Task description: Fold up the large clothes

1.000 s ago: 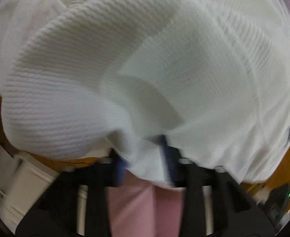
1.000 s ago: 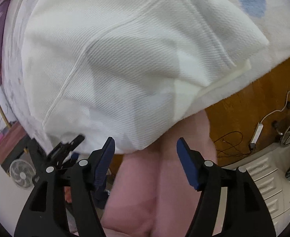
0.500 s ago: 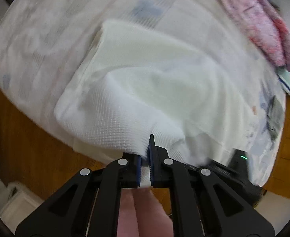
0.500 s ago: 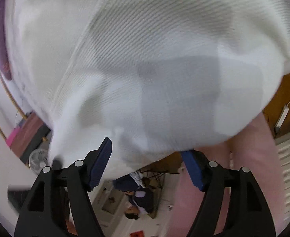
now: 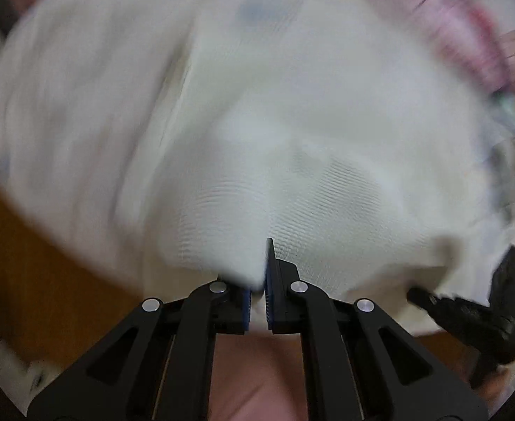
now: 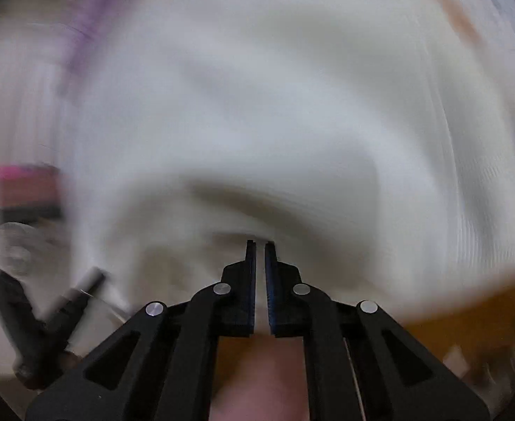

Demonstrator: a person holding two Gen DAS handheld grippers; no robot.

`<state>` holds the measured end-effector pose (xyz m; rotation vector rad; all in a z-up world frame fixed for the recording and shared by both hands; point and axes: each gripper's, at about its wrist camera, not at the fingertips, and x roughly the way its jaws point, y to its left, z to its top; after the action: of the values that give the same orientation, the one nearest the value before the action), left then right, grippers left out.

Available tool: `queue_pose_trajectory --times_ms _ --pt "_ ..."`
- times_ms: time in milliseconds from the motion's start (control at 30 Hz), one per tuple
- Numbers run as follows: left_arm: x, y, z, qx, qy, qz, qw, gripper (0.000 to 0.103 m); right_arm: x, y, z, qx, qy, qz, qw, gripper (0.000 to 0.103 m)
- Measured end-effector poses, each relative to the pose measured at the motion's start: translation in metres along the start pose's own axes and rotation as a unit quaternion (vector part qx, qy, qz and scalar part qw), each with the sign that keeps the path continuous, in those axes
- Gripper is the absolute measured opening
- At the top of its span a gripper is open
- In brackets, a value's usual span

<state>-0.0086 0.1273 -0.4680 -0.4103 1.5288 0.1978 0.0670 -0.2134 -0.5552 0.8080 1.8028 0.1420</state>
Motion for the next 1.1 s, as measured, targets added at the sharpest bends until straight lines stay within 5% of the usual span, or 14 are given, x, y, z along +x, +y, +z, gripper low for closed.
queue_pose_trajectory --times_ms 133,200,233,267,400,433,467,533,567,633,733,867,1033,1100 --pt "0.007 0.016 -0.006 -0.044 0.045 -0.015 0.9979 0.02 -0.005 -0.019 -0.011 0.07 0.018 0.033 0.997 0.021" --pt "-0.004 0.016 -0.003 -0.057 0.063 -0.02 0.9962 0.06 -0.023 -0.013 -0.008 0.066 0.0 0.047 0.997 0.048" --pt "-0.011 0.015 -0.002 -0.063 0.067 -0.037 0.9951 0.06 -0.033 -0.01 -0.005 0.075 -0.016 0.06 0.995 0.075" --pt "-0.019 0.013 0.0 -0.069 0.064 -0.067 0.9933 0.061 -0.04 -0.008 -0.001 0.084 -0.031 0.071 0.993 0.086" --pt "-0.003 0.006 0.015 -0.117 0.096 -0.121 0.981 0.068 -0.035 -0.003 0.041 0.133 -0.055 0.111 0.983 0.093" --pt "0.008 0.004 0.019 -0.129 0.104 -0.121 0.9786 0.068 -0.023 -0.002 0.047 0.149 -0.052 0.095 0.983 0.092" --pt "0.021 0.002 0.022 -0.136 0.107 -0.113 0.9785 0.06 -0.014 0.001 0.056 0.163 -0.054 0.086 0.981 0.062" --pt "0.035 -0.006 0.029 -0.114 0.125 -0.064 0.9835 0.022 -0.028 0.018 0.061 0.127 -0.067 0.057 0.988 0.019" --pt "0.036 -0.012 0.033 -0.087 0.13 -0.039 0.9869 0.016 -0.039 0.028 0.058 0.094 -0.084 0.045 0.991 0.012" --pt "0.032 -0.018 0.036 -0.054 0.114 -0.035 0.9914 0.016 -0.069 0.044 0.051 0.0 -0.118 -0.013 0.993 0.011" --pt "0.047 -0.016 0.034 -0.047 0.129 -0.013 0.9905 0.015 -0.056 0.024 0.054 -0.013 -0.107 -0.054 0.993 0.018" --pt "0.059 -0.017 0.034 -0.03 0.141 0.025 0.9892 0.009 -0.023 0.001 0.07 0.036 -0.071 -0.082 0.993 0.061" --pt "0.021 -0.031 0.032 0.017 0.14 0.02 0.9898 0.01 -0.057 0.02 0.05 0.017 -0.041 -0.099 0.994 0.06" --pt "0.011 -0.041 0.032 0.019 0.145 -0.015 0.9892 0.01 -0.072 0.031 0.042 -0.014 -0.054 -0.067 0.996 0.037"
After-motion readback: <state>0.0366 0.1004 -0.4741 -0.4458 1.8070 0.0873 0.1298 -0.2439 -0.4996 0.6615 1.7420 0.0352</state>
